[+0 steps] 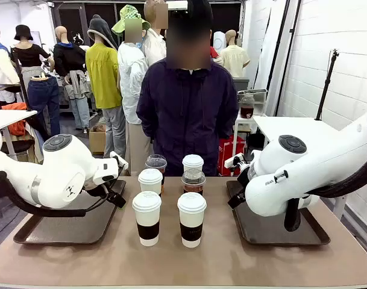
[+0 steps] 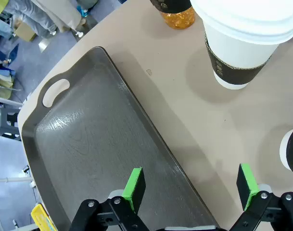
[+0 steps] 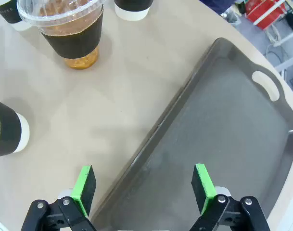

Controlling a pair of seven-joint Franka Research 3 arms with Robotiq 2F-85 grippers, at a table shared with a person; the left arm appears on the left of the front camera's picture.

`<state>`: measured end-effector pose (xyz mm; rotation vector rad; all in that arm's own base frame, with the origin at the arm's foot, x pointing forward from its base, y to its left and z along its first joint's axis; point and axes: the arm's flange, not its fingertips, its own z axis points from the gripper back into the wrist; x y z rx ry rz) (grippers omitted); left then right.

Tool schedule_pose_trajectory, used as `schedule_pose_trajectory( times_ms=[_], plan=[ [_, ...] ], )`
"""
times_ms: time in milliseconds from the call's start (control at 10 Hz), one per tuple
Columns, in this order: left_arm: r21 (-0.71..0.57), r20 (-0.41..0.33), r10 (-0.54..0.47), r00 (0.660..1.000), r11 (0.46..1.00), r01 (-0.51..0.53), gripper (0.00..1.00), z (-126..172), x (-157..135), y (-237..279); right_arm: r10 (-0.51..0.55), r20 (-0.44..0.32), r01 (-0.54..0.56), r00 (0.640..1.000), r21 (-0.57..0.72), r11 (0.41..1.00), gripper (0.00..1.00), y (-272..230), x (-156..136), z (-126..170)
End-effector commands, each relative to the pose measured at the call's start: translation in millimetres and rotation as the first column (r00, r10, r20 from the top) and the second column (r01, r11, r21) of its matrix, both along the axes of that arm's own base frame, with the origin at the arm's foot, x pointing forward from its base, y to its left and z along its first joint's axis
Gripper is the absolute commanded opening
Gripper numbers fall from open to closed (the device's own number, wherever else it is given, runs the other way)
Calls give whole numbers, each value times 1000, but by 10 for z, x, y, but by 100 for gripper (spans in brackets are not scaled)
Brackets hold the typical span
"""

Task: Distribute the coffee onto the tray.
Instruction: Pick up one iced Americano and place it on the right Handle tray.

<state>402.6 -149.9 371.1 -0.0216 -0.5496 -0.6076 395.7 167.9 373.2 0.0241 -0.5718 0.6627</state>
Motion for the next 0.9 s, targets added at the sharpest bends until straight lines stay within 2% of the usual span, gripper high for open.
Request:
schedule_pose_trajectory(
  times_ms=[0,800],
  plan=[
    [0,0,0,1000,1000,0,100,0,0,-1,0,0,0,1000,0,1000,100,0,0,0],
    [0,0,0,1000,1000,0,100,0,0,-1,0,0,0,1000,0,1000,100,0,0,0]
  ],
)
